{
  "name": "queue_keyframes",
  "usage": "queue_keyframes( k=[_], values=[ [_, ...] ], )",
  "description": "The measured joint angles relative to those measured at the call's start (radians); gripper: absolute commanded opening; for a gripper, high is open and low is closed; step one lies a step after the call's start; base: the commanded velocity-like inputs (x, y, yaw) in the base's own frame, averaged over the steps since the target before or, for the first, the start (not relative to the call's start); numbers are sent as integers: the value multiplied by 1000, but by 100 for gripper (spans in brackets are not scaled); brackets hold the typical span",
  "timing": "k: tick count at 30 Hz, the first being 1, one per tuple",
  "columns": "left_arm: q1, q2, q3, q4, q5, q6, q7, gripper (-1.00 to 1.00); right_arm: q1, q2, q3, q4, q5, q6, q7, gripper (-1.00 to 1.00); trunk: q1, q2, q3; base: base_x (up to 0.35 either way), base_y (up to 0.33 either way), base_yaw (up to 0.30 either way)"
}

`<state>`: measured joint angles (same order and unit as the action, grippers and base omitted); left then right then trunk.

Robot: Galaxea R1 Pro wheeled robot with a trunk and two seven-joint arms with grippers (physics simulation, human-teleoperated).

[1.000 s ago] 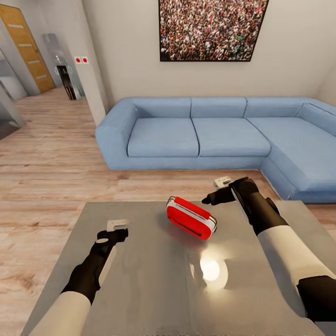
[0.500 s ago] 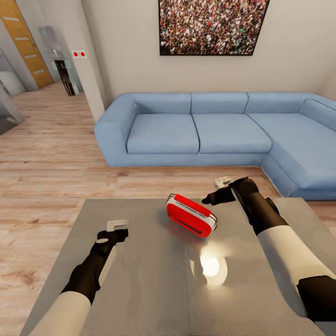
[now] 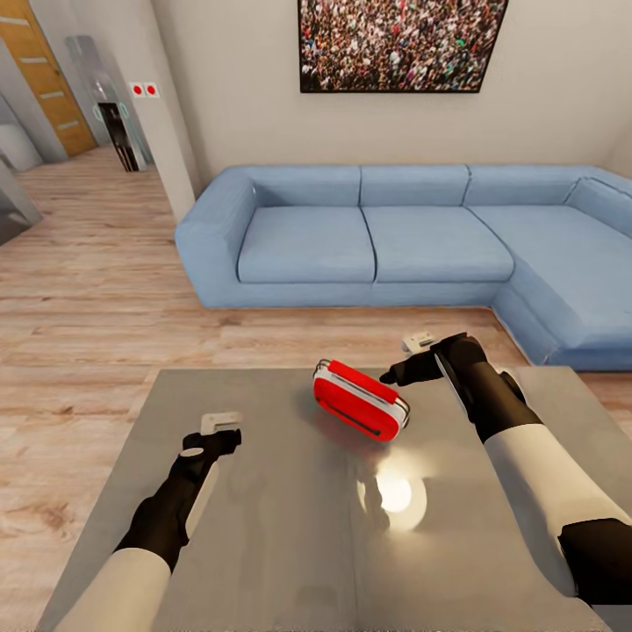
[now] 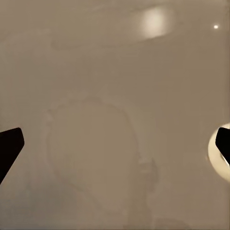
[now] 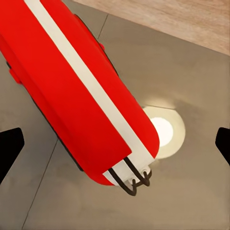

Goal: Turn on the radio receiver that's on the table in the living room.

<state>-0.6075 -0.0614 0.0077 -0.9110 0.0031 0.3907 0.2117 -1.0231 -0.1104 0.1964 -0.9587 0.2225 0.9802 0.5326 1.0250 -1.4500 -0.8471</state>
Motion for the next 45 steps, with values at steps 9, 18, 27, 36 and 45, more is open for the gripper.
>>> queue_keyframes(
  k=[9, 18, 27, 36, 45],
  values=[
    [7, 0, 0, -201, 0, -1, 1, 100, 0, 0, 0, 0, 0, 0, 1, 100, 0, 0, -14, 0, 0, 0],
    [31, 0, 2, -494, -3, -1, 3, 100, 0, 0, 0, 0, 0, 0, 1, 100, 0, 0, -29, 0, 0, 0],
    [32, 1, 6, -537, -5, -3, 3, 100, 0, 0, 0, 0, 0, 0, 1, 100, 0, 0, -43, 0, 0, 0],
    [32, 2, 5, -540, -5, -4, 3, 100, 0, 0, 0, 0, -1, 0, 1, 100, 0, 0, -58, 0, 0, 0],
    [32, 2, 6, -542, -5, -4, 3, 100, 0, 1, 0, 0, -2, 0, 1, 100, 0, 0, -72, 0, 0, 0]
  ],
)
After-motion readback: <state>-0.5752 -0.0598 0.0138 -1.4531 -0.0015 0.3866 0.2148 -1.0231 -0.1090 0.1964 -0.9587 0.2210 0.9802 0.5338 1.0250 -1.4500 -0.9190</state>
